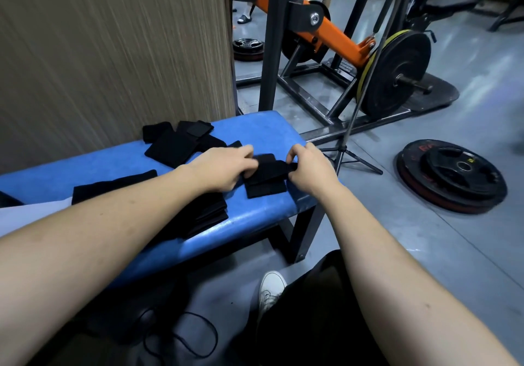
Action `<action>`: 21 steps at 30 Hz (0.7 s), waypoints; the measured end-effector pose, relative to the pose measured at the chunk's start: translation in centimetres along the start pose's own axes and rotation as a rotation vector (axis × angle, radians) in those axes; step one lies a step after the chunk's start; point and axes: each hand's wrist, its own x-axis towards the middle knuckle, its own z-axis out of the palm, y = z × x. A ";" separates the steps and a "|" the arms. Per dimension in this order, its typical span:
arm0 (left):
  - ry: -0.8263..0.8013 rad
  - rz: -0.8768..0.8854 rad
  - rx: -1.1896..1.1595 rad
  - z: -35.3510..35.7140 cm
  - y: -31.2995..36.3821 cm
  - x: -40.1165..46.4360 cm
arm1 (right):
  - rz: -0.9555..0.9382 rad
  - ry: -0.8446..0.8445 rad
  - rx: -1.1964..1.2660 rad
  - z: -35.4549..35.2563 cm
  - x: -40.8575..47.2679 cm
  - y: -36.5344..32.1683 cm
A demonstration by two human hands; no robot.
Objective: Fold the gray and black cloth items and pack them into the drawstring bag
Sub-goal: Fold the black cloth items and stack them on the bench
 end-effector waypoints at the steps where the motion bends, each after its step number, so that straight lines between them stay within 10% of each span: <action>1: -0.080 -0.025 0.005 0.0 -0.1 -0.1 | 0.004 -0.061 -0.014 0.1 -0.1 0.0; 8: 0.049 -0.045 -0.151 -0.7 0.5 1.4 | 0.059 -0.094 -0.088 -0.3 -0.7 -1.0; 15: -0.321 -0.137 -0.279 -1.1 1.6 5.8 | 0.088 -0.015 -0.145 -0.2 -0.5 -0.3; 21: -0.331 -0.128 -0.154 -1.5 1.9 7.0 | 0.083 -0.085 -0.011 0.1 0.1 0.3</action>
